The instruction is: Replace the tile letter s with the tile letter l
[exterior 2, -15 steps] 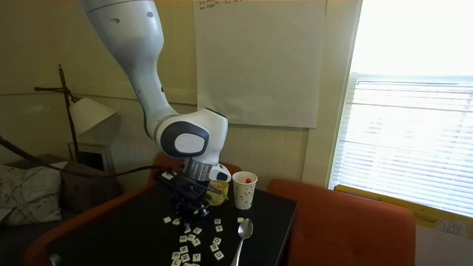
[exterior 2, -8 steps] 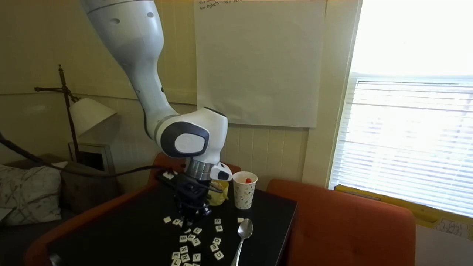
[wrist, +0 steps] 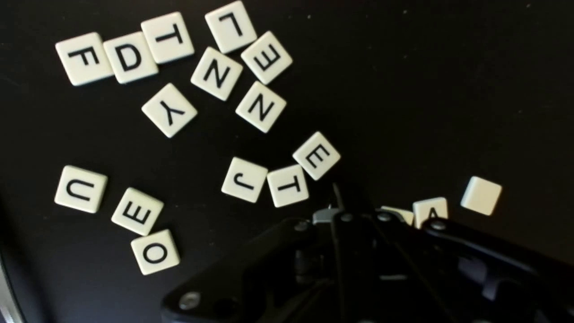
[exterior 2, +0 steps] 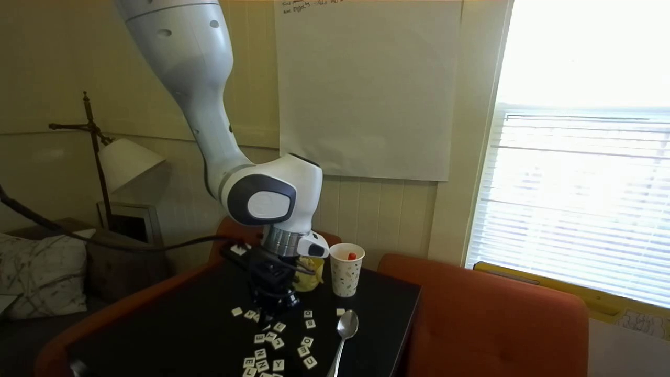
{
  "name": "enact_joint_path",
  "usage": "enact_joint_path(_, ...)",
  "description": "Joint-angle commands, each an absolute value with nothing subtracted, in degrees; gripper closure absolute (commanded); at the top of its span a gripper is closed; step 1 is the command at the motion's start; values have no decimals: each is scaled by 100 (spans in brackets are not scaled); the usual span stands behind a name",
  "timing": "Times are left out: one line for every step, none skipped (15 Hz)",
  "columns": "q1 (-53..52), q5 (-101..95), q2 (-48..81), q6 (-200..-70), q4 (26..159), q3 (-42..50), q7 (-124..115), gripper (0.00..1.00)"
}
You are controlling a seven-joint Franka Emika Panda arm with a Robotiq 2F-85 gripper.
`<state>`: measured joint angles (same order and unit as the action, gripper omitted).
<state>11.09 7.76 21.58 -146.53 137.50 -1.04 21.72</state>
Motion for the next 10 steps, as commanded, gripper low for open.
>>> enact_joint_path(1113, 818, 2307, -14692, 13653, -127, 2089, 100)
enact_joint_path(1112, 817, 2320, -14695, 13646, -129, 2090, 100)
enact_joint_path(1108, 797, 2339, -14736, 13641, -135, 2123, 100)
enact_joint_path(1093, 752, 2350, -14746, 13632, -135, 2154, 100)
enact_joint_path(1093, 738, 2359, -14747, 13623, -148, 2194, 100)
enact_joint_path(1065, 677, 2361, -14797, 13627, -136, 2195, 100)
enact_joint_path(1047, 646, 2362, -14858, 13630, -130, 2181, 100)
enact_joint_path(1023, 606, 2365, -14901, 13629, -115, 2158, 100)
enact_joint_path(997, 559, 2373, -14962, 13629, -97, 2130, 100)
enact_joint_path(956, 470, 2381, -15015, 13627, -59, 2084, 100)
